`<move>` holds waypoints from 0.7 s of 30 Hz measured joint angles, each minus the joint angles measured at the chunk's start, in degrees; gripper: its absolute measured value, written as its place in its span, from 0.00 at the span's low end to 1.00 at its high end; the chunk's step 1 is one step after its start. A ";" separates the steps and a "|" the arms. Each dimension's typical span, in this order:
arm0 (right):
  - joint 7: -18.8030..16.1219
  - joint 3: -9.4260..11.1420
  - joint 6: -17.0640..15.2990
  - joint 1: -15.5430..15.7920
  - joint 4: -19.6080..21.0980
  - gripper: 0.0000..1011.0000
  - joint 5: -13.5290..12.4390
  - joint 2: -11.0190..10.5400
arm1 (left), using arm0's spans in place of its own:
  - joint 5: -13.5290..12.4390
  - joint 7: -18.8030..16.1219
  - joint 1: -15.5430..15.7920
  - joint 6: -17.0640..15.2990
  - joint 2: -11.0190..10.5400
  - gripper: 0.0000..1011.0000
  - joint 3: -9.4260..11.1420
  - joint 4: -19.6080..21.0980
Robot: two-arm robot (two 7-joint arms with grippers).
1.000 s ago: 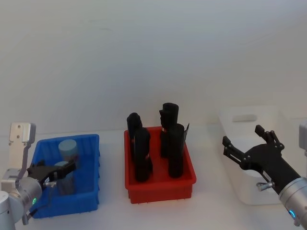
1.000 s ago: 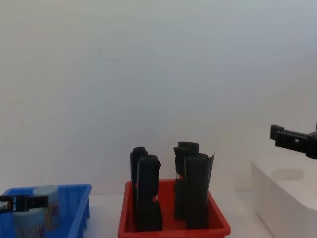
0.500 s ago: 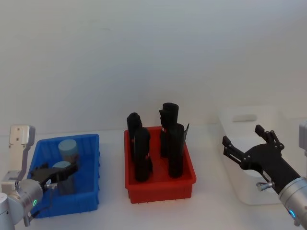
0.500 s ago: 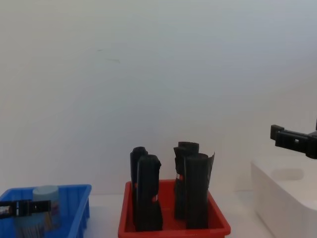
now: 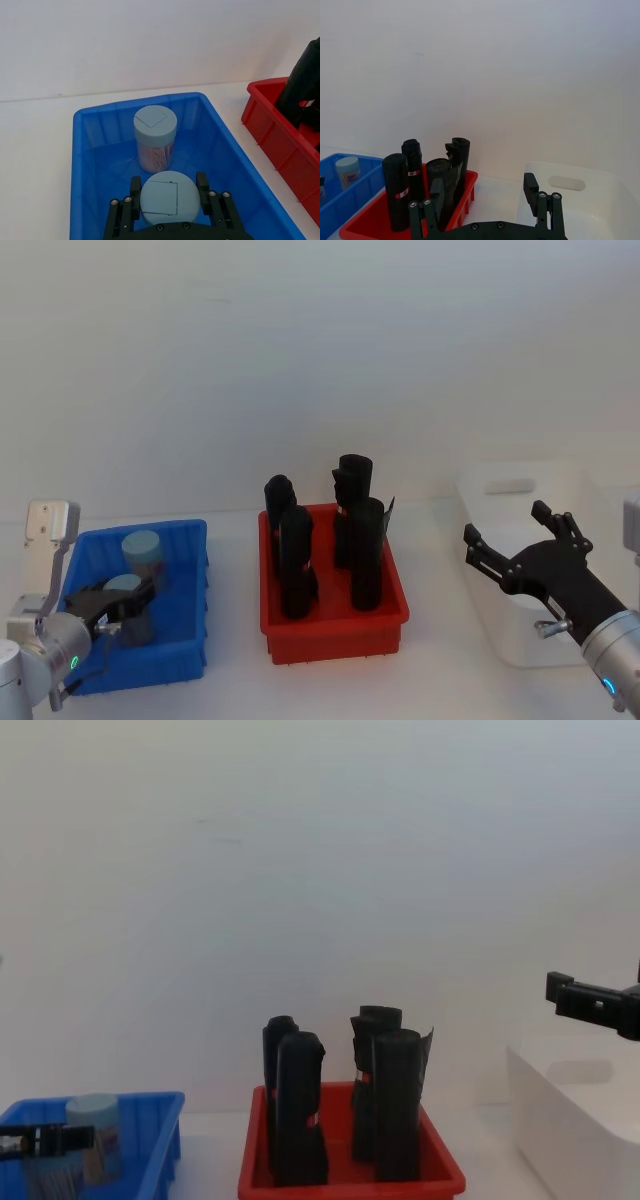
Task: Pick the cotton swabs from the blue box and place them into the white box.
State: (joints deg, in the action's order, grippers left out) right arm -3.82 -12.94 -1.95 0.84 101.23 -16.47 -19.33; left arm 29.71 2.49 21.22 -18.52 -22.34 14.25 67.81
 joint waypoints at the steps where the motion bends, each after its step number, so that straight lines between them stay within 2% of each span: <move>1: 0.00 0.00 0.00 0.00 0.00 0.99 0.00 0.00 | -0.28 -0.02 -0.03 -0.02 -0.03 0.66 0.02 0.23; 11: 0.00 0.00 0.00 0.00 0.00 0.99 0.00 0.00 | -3.02 0.20 -0.65 -0.15 -0.61 0.66 0.10 4.43; 21: 0.00 0.00 0.00 0.00 0.00 0.99 0.00 0.00 | -5.75 3.73 -1.06 -1.14 -1.51 0.66 0.16 11.74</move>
State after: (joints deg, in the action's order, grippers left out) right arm -3.83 -12.94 -1.95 0.84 101.23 -16.47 -19.33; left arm 23.96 6.23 20.15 -19.65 -23.85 14.41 79.54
